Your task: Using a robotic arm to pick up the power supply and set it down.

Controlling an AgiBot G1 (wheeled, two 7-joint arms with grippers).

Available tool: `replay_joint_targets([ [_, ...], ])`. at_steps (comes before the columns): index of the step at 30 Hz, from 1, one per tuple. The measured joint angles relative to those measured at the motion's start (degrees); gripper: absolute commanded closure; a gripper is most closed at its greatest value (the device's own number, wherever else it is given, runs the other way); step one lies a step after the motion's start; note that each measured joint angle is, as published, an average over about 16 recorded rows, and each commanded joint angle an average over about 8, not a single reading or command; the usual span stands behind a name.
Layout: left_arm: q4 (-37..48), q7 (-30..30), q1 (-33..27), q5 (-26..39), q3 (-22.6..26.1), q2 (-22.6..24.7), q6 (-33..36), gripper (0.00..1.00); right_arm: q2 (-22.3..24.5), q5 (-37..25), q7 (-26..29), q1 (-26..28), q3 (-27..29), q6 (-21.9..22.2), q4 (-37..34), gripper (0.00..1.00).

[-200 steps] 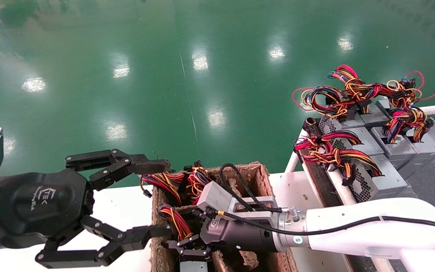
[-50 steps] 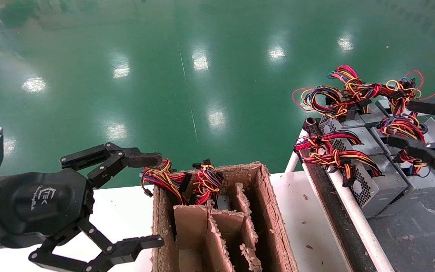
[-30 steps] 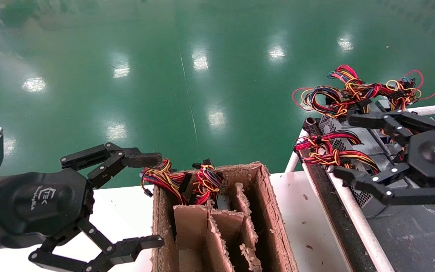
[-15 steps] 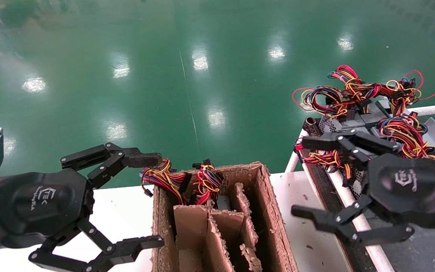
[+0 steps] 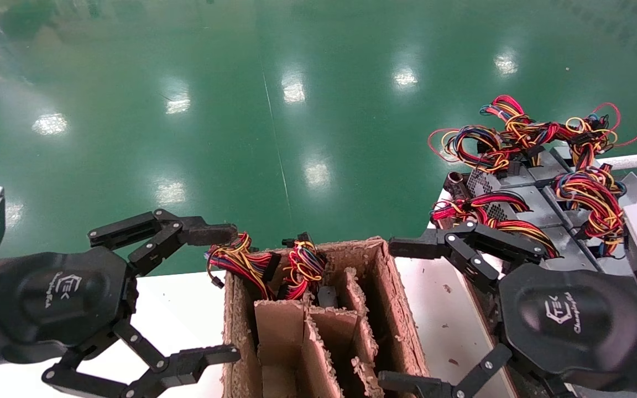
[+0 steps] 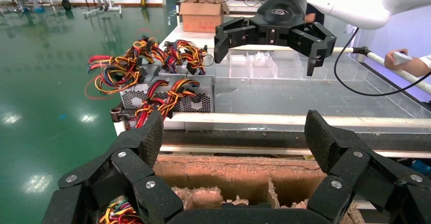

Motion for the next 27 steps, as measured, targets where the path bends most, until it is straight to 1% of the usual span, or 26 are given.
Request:
replay_joint_targets([
  [27, 0.0, 0.0, 0.0, 0.0, 0.0, 0.0, 0.0, 0.00, 0.1, -0.2, -0.1, 0.3, -0.1, 0.0, -0.5, 0.00],
])
